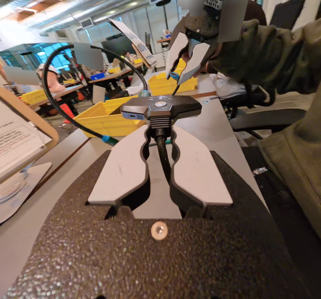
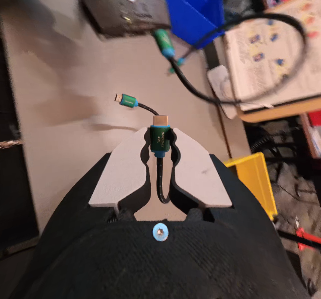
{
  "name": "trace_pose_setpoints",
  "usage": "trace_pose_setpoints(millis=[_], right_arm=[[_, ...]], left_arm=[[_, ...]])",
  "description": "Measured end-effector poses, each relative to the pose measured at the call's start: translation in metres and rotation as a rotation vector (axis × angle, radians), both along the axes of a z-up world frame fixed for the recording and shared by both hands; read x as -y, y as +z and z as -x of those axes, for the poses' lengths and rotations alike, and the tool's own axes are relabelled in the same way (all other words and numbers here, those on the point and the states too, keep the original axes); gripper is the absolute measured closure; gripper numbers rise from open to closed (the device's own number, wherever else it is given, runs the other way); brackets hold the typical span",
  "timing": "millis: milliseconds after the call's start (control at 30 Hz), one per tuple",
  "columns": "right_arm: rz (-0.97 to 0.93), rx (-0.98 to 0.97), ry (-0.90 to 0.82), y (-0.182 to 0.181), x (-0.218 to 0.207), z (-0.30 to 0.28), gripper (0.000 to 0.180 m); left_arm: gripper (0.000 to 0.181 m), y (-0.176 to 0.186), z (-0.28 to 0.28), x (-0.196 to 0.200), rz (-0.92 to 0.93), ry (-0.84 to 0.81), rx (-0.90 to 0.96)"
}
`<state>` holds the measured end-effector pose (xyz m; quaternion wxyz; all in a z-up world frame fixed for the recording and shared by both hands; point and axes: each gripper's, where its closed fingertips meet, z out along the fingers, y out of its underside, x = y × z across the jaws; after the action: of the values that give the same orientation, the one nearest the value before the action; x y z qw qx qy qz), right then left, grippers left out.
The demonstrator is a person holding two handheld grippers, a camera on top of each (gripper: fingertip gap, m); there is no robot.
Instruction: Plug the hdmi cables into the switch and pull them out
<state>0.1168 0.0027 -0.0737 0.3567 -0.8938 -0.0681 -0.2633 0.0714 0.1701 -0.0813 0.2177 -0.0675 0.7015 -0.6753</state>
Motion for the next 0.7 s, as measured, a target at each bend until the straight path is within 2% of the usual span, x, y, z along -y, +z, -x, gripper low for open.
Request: trace_pose_setpoints(millis=[200, 300, 433, 533, 700], right_arm=[[-0.211, 0.096, -0.216, 0.063, 0.068, -0.077, 0.158], [-0.297, 0.07, -0.291, 0.076, 0.093, -0.111, 0.158], [-0.486, 0.018, -0.384, 0.075, 0.119, -0.16, 0.159], [-0.557, -0.001, -0.427, 0.061, 0.133, -0.191, 0.158], [-0.53, 0.075, -0.5, 0.029, 0.145, -0.242, 0.158]], left_arm=[[0.16, 0.001, -0.009, -0.017, 0.069, 0.041, -0.027], [0.16, -0.001, -0.007, -0.014, 0.06, 0.015, -0.041], [0.16, -0.009, -0.007, -0.007, 0.023, -0.004, -0.052], [0.16, -0.014, -0.008, -0.002, 0.021, -0.021, -0.07], [0.16, -0.022, -0.011, -0.001, 0.014, -0.028, -0.096]])
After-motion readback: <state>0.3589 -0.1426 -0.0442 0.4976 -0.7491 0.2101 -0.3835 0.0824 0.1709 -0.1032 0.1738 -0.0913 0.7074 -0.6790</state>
